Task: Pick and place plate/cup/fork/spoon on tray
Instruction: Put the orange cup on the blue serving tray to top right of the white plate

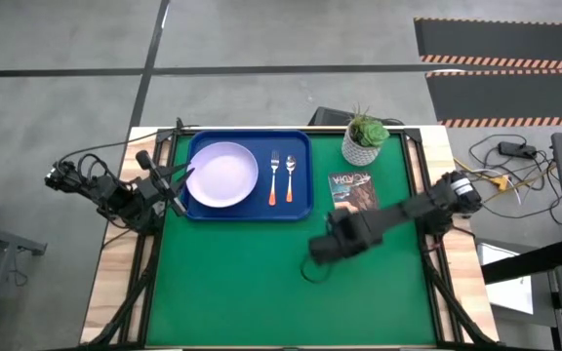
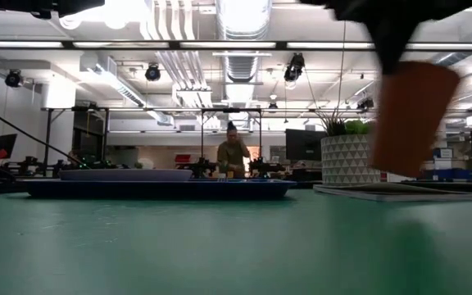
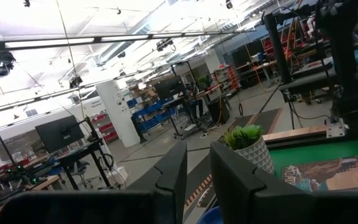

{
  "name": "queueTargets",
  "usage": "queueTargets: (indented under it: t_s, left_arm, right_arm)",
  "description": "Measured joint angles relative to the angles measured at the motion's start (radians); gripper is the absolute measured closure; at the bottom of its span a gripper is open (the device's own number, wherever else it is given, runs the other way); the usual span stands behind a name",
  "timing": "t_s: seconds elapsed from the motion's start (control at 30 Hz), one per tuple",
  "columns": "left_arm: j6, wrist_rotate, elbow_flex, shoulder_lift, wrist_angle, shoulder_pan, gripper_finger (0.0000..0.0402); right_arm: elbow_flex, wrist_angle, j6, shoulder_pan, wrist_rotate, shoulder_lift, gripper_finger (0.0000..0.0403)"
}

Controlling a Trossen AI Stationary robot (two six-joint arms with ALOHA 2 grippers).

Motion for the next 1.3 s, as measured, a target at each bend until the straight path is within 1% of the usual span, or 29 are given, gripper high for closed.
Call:
queueTargets:
  t_s: [0.13, 0.23, 0.47, 0.67, 0.8, 0.9, 0.97, 1.0, 1.07, 1.13, 1.23, 1.3]
  left_arm:
    - [0.0, 0.0, 0.0, 0.0, 0.0, 0.0, 0.0346]
    - [0.0, 0.0, 0.0, 0.0, 0.0, 0.0, 0.0346]
    - [0.0, 0.0, 0.0, 0.0, 0.0, 0.0, 0.0346]
    - [0.0, 0.0, 0.0, 0.0, 0.0, 0.0, 0.0346]
    - [0.0, 0.0, 0.0, 0.0, 0.0, 0.0, 0.0346]
    - [0.001, 0.0, 0.0, 0.0, 0.0, 0.0, 0.0346]
    - [0.001, 0.0, 0.0, 0.0, 0.0, 0.0, 0.0346]
    - [0.001, 0.0, 0.0, 0.0, 0.0, 0.0, 0.0346]
    - [0.001, 0.0, 0.0, 0.0, 0.0, 0.0, 0.0346]
    - [0.0, 0.0, 0.0, 0.0, 0.001, 0.0, 0.0346]
    - [-0.002, 0.0, 0.0, 0.0, 0.004, 0.0, 0.0346]
    - [-0.032, 0.0, -0.002, 0.0, 0.004, 0.0, 0.0346]
  right_arm:
    - [0.04, 0.087, -0.25, -0.117, 0.101, 0.0, 0.0394]
    - [0.065, 0.188, -0.442, -0.192, 0.155, 0.001, 0.0394]
    - [0.112, 0.375, -0.803, -0.334, 0.186, 0.001, 0.0394]
    - [0.119, 0.448, -1.008, -0.411, 0.205, 0.001, 0.0394]
    - [0.119, 0.452, -1.15, -0.441, 0.287, 0.001, 0.0394]
    - [0.119, 0.454, -1.241, -0.458, 0.374, 0.001, 0.0394]
    - [0.108, 0.481, -1.273, -0.464, 0.435, 0.001, 0.0394]
    - [0.098, 0.51, -1.297, -0.465, 0.449, 0.001, 0.0394]
    - [0.062, 0.619, -1.354, -0.462, 0.45, 0.001, 0.0394]
    - [0.005, 0.807, -1.405, -0.44, 0.449, 0.001, 0.0394]
    - [-0.104, 1.132, -1.574, -0.394, 0.436, 0.001, 0.0394]
    - [-0.171, 1.282, -1.684, -0.363, 0.435, 0.003, 0.0394]
